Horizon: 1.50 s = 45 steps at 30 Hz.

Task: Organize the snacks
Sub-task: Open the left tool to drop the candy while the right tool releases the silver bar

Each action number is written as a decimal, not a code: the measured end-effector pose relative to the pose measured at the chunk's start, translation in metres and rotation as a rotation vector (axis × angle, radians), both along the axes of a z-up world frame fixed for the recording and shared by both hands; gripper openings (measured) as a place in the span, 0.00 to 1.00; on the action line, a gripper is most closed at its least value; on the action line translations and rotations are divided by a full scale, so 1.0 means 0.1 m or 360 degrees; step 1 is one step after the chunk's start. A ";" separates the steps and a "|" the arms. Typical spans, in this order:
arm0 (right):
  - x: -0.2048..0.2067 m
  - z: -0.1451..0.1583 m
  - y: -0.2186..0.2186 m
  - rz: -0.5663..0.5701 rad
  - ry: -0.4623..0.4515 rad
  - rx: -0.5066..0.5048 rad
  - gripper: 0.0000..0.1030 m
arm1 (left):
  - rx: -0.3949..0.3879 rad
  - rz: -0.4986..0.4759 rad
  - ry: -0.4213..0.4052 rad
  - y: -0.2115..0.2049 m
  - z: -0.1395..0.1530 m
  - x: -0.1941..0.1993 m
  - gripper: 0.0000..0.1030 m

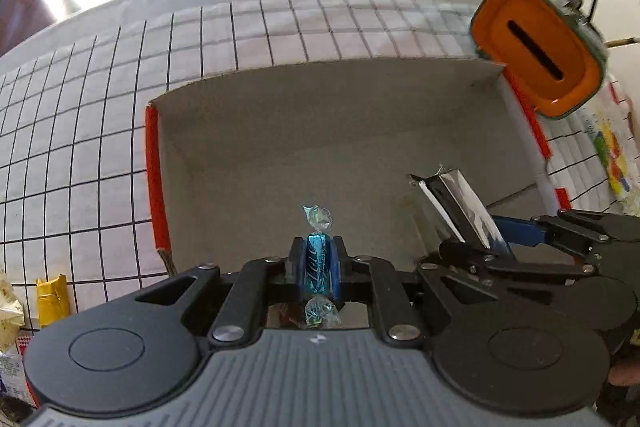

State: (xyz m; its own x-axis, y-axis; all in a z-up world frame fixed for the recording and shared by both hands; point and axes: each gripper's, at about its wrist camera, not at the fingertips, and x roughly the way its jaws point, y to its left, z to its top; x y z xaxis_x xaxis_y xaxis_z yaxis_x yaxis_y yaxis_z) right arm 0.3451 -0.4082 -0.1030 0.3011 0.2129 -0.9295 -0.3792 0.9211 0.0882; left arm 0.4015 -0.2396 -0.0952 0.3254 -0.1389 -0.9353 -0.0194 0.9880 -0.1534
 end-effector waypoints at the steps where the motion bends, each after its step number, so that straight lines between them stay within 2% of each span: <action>1: 0.02 -0.02 0.01 0.0008 0.0031 -0.0004 0.40 | 0.0015 -0.0005 0.0038 -0.02 -0.04 0.04 0.12; 3: 0.03 -0.04 0.03 0.0011 0.0053 -0.0034 0.40 | 0.0078 0.0014 0.0109 -0.04 -0.12 0.10 0.12; 8: 0.07 -0.09 0.09 0.0052 0.0123 -0.0083 0.40 | 0.0118 0.0000 0.0199 -0.10 -0.24 0.17 0.12; 14: 0.07 -0.12 0.10 0.0042 0.0161 -0.0083 0.40 | 0.0164 -0.0021 0.0219 -0.18 -0.29 0.27 0.12; 21: 0.03 -0.04 0.04 0.0025 0.0133 -0.0026 0.41 | 0.0130 -0.0008 0.0199 -0.14 -0.26 0.24 0.13; 24: 0.00 0.03 -0.02 0.0011 0.0102 0.0007 0.41 | 0.0118 -0.0004 0.0152 -0.12 -0.20 0.19 0.14; 30: -0.12 0.20 -0.12 0.0007 0.0027 0.0092 0.42 | 0.0093 -0.0018 0.0049 -0.08 -0.05 0.04 0.22; 38: -0.31 0.49 -0.07 0.0031 -0.0078 0.0159 0.45 | 0.0062 -0.0024 -0.0067 0.02 0.16 -0.24 0.28; 45: -0.47 0.66 -0.02 0.0048 -0.0159 0.0221 0.50 | 0.0055 -0.0010 -0.0190 0.13 0.36 -0.52 0.28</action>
State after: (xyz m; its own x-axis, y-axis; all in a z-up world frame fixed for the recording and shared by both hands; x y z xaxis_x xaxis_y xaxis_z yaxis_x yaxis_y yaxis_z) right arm 0.2982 -0.4098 -0.0366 0.3822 0.3476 -0.8562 -0.4199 0.8907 0.1742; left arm 0.3495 -0.2269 -0.0588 0.4338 -0.1095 -0.8943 0.0029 0.9927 -0.1202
